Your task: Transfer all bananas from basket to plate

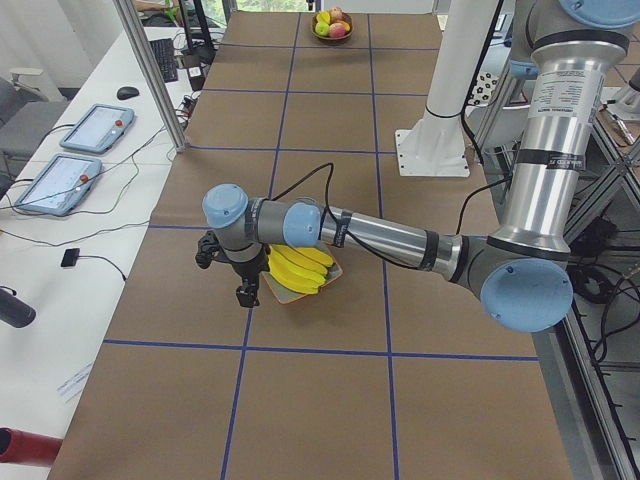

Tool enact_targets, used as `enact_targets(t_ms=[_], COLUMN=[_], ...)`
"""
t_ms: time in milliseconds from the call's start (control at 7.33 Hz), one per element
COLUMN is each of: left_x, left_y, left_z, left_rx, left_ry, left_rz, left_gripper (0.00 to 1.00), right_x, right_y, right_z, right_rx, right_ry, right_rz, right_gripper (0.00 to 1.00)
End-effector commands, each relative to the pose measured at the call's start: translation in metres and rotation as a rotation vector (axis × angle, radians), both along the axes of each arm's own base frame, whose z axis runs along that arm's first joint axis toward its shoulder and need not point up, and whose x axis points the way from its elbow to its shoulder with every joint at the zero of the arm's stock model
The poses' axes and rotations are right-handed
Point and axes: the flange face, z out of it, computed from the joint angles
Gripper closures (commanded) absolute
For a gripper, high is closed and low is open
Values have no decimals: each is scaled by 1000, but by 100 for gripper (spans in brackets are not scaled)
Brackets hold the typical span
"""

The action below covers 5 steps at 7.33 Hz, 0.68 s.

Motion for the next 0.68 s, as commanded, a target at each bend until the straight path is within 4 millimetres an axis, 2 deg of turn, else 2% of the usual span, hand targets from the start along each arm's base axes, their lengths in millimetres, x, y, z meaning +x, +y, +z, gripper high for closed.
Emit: enact_targets(t_ms=[0,545], left_x=[0,1], left_y=[0,0], left_z=[-3,-7], left_rx=[6,14], left_ry=[1,2], left_rz=[0,2], left_gripper=[0,0], right_x=[-1,0], right_y=[0,-2], right_z=[-4,-3], right_rx=[7,10], right_ry=[-1,13], right_rz=[0,0], right_gripper=[0,0])
